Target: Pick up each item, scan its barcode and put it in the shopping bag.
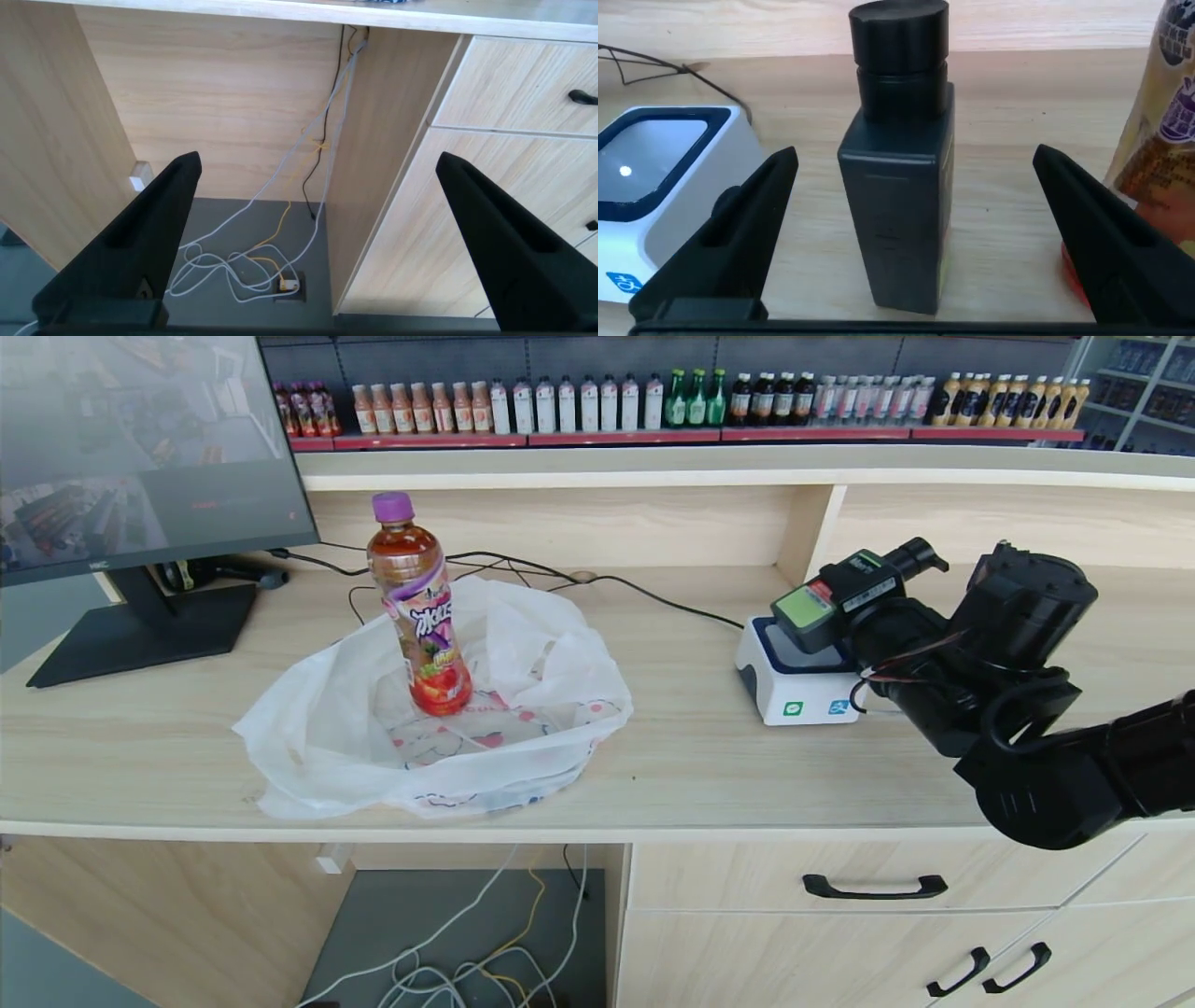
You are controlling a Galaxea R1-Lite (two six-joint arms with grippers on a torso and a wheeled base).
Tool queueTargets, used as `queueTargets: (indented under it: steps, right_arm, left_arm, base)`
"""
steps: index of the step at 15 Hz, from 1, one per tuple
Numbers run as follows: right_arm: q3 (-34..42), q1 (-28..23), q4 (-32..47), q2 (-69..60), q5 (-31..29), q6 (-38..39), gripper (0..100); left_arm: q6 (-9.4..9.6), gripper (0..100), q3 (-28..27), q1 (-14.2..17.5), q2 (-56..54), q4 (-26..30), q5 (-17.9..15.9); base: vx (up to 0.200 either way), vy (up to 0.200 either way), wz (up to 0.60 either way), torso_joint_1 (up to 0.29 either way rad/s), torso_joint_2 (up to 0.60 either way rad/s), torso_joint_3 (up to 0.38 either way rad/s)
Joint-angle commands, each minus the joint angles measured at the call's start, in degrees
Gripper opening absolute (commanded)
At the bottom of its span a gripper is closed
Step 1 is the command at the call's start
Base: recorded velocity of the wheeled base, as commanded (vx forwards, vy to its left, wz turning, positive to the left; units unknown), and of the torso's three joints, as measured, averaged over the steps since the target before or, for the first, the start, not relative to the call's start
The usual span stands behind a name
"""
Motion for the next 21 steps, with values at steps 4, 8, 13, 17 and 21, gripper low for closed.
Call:
queueTargets:
  steps: [4, 8, 13, 17, 21]
  right_arm:
    - [-5.09, -0.05, -0.87, 4.20, 0.05, -0.22, 100]
    - [-6.84, -1.02, -0.61, 5.44, 0.31, -0.22, 100]
    - [-7.64, -0.93, -4.83, 8.51, 0.67, -0.22, 100]
    - [-7.72, -1.11, -5.18, 8.95, 0.67, -0.13, 100]
    - [-8.69, -0.85, -5.35, 9.30, 0.67, -0.13, 100]
  left_arm:
    - [-0.04, 100, 0.00, 0.01, 0.01, 0.00, 0.01]
    - [-0.04, 100, 0.00, 0.01, 0.01, 0.00, 0.01]
    - [-0.04, 100, 0.00, 0.01, 0.01, 0.00, 0.01]
    - [-0.04, 100, 0.00, 0.01, 0.01, 0.00, 0.01]
    - [-0.04, 100, 0.00, 0.01, 0.01, 0.00, 0.01]
  base:
    - [0.000, 0.000, 0.00, 0.000, 0.00, 0.000]
    - [0.000, 0.000, 0.00, 0.000, 0.00, 0.000]
    - [0.000, 0.000, 0.00, 0.000, 0.00, 0.000]
    - [0.000, 0.000, 0.00, 0.000, 0.00, 0.000]
    - [0.000, 0.000, 0.00, 0.000, 0.00, 0.000]
